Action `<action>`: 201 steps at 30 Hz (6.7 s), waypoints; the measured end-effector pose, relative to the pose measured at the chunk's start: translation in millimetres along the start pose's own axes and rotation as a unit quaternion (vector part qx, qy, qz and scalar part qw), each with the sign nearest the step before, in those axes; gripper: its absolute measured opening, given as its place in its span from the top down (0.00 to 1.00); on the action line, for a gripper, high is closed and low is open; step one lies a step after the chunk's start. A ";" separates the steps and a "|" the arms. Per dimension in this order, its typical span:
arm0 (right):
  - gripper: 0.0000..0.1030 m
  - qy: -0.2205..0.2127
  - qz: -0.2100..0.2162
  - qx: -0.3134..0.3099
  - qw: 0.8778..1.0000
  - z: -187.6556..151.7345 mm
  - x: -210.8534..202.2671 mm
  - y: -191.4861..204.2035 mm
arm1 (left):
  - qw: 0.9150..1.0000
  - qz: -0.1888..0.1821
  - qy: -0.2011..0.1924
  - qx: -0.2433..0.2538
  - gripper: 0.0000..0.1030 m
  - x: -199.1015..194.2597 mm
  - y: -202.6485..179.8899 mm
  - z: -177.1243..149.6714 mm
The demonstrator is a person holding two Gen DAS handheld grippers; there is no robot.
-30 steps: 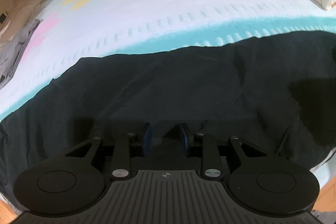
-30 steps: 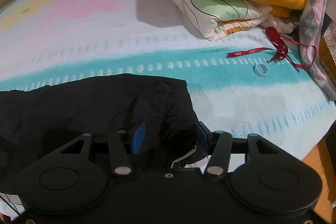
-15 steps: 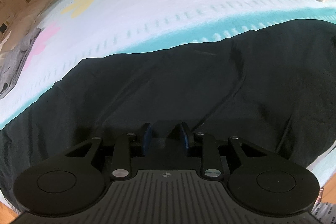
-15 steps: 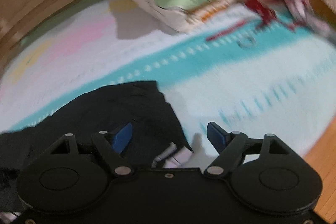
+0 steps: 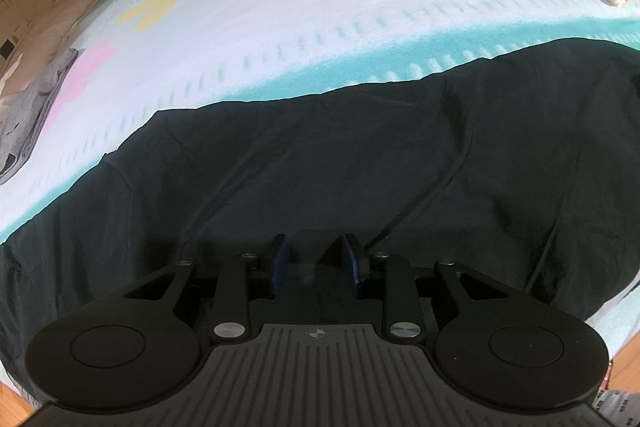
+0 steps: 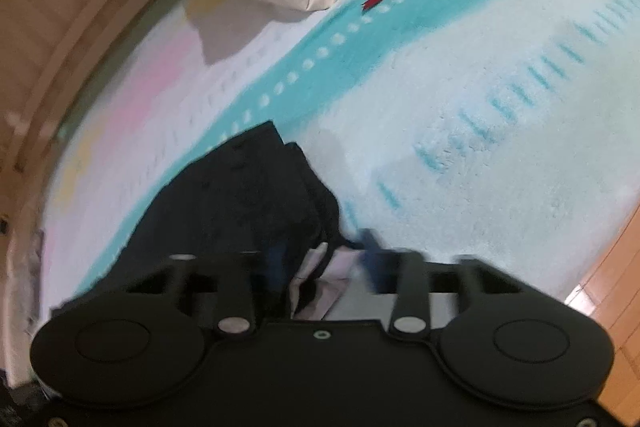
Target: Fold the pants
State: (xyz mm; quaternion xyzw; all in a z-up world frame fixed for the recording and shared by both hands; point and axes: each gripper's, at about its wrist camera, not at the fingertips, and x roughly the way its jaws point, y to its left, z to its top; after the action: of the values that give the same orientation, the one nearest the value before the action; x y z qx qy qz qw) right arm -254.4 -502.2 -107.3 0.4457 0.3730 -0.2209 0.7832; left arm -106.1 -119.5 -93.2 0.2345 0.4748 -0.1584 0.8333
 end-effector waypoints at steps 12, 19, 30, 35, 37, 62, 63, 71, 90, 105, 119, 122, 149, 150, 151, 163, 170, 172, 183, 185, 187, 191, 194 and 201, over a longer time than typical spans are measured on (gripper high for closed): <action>0.55 0.050 0.077 0.113 0.989 -9.5 -0.7 -20.5 | 1.000 -0.003 0.002 -0.004 0.72 0.6 2.0 0.6; 0.55 0.022 0.102 0.099 0.990 -8.1 13.7 -9.4 | 1.000 0.000 0.001 0.000 0.72 0.0 0.8 -0.4; 0.81 -0.058 0.080 -0.056 0.994 -10.6 -34.7 68.3 | 0.999 -0.031 -0.021 -0.029 0.72 -14.8 5.3 14.7; 0.80 -0.074 0.121 -0.121 0.983 -16.6 -53.5 123.8 | 0.999 -0.046 0.001 -0.019 0.72 -0.3 -11.0 19.7; 0.81 -0.070 0.134 -0.144 0.978 -22.7 -57.1 145.8 | 0.999 -0.049 0.015 -0.013 0.72 8.6 -14.8 17.2; 0.79 0.121 0.198 -0.382 0.895 -200.5 71.1 353.0 | 0.957 0.092 0.036 -0.274 0.72 -21.5 239.3 -61.1; 0.78 0.126 0.187 -0.405 0.886 -212.6 76.6 356.1 | 0.956 0.093 0.040 -0.277 0.72 -18.8 243.7 -65.5; 0.41 0.166 0.190 -0.487 0.836 -243.1 64.3 366.5 | 0.949 0.070 0.044 -0.304 0.72 -16.4 276.2 -83.4; 0.38 0.096 0.166 -0.532 0.825 -247.8 59.2 357.6 | 0.963 0.010 0.027 -0.268 0.72 -9.4 250.4 -65.7; 0.83 0.061 0.128 -0.676 0.723 -304.6 56.7 352.2 | 0.963 0.016 0.033 -0.268 0.72 -8.8 251.3 -65.2; 0.44 0.122 0.213 -0.634 0.733 -279.5 21.6 338.2 | 0.979 -0.026 0.000 -0.200 0.72 -17.0 207.7 -47.6; 0.44 0.128 0.221 -0.569 0.781 -239.2 18.2 339.2 | 0.979 -0.029 0.001 -0.201 0.72 -15.1 205.2 -49.4; 0.75 0.119 0.091 -0.476 0.867 -197.8 151.0 387.1 | 0.990 0.001 0.028 -0.138 0.72 8.3 177.9 -59.5; 0.79 0.115 0.093 -0.469 0.871 -194.9 151.7 384.0 | 0.990 -0.001 0.028 -0.140 0.72 8.1 178.9 -59.8; 0.79 0.117 0.097 -0.458 0.876 -192.0 150.5 382.6 | 0.989 -0.003 0.029 -0.144 0.71 7.8 180.3 -60.1; 0.68 0.108 0.168 -0.484 0.852 -204.4 68.6 372.0 | 0.979 -0.005 0.011 -0.203 0.72 -14.7 223.2 -66.0; 0.67 0.144 0.179 -0.534 0.813 -243.7 53.2 352.1 | 0.965 0.032 -0.002 -0.261 0.72 -28.1 256.6 -75.0; 0.67 0.152 0.182 -0.543 0.805 -255.0 51.1 351.6 | 0.962 0.037 -0.004 -0.271 0.72 -30.1 262.6 -78.6; 0.57 0.157 0.184 -0.573 0.783 -283.3 42.8 366.5 | 0.925 0.116 0.006 -0.363 0.72 -50.1 305.8 -116.6; 0.52 0.180 0.177 -0.573 0.780 -291.0 52.1 371.6 | 0.915 0.132 0.011 -0.381 0.72 -53.3 315.3 -128.0; 0.52 0.183 0.177 -0.567 0.783 -294.3 54.5 373.6 | 0.906 0.138 0.017 -0.401 0.72 -55.4 325.1 -138.3; 0.50 0.186 0.178 -0.565 0.784 -293.4 52.8 370.9 | 0.897 0.141 0.018 -0.418 0.72 -57.2 342.1 -151.6; 0.50 0.193 0.175 -0.552 0.792 -290.1 57.2 363.9 | 0.894 0.155 0.011 -0.421 0.72 -53.5 353.5 -160.9; 0.49 0.199 0.173 -0.553 0.791 -289.0 59.5 360.3 | 0.868 0.124 0.008 -0.481 0.72 -38.8 387.3 -189.2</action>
State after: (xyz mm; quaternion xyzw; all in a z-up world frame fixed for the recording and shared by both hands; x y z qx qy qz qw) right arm -84.8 -71.7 -55.4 0.0281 0.4961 0.2557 0.8293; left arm -72.6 309.8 -49.6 -0.1374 0.4658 0.1968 0.8517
